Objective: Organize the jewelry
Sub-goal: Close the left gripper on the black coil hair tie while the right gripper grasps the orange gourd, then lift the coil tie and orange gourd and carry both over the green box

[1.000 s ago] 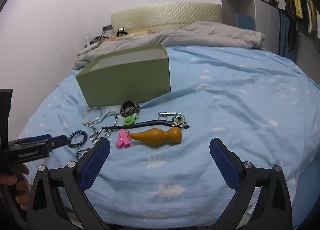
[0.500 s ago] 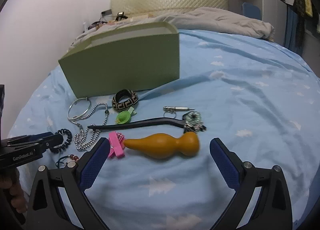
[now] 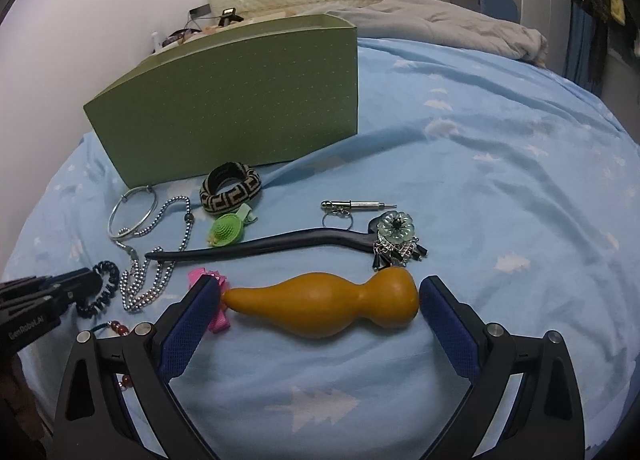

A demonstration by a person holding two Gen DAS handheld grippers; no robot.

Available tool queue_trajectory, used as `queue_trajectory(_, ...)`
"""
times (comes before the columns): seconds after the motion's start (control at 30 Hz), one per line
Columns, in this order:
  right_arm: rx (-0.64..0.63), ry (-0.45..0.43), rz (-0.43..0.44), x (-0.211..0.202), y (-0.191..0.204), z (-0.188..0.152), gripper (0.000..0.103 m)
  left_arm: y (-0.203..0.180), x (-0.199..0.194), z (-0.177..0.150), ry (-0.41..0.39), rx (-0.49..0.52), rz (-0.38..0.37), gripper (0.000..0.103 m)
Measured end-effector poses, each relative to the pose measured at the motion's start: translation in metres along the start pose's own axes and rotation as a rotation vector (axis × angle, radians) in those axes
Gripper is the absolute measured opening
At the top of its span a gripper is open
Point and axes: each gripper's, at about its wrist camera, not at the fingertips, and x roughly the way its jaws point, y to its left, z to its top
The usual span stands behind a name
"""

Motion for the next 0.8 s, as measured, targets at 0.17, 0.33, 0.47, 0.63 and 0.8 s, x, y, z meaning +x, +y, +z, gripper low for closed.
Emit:
queue_trajectory(0.17, 0.000, -0.016, -0.014, -0.010, 0.001, -0.001, 0.090, -0.001, -0.006, 0.000, -0.009, -0.012, -0.028, 0.009)
queue_trajectory(0.33, 0.006, -0.033, 0.003, -0.024, 0.000, 0.000, 0.090, -0.004, -0.020, 0.000, -0.037, -0.014, -0.044, 0.009)
queue_trajectory(0.47, 0.004, -0.057, 0.018, -0.040, 0.002, 0.000, 0.090, -0.005, -0.033, -0.001, -0.055, -0.019, -0.050, 0.009)
queue_trajectory(0.63, -0.007, -0.091, 0.032, -0.065, 0.008, -0.003, 0.090, -0.007, -0.052, -0.003, -0.082, -0.022, -0.059, 0.009)
queue_trajectory(0.8, -0.010, -0.125, 0.043, -0.089, 0.014, -0.007, 0.090, -0.013, -0.074, -0.007, -0.120, -0.003, -0.071, 0.009)
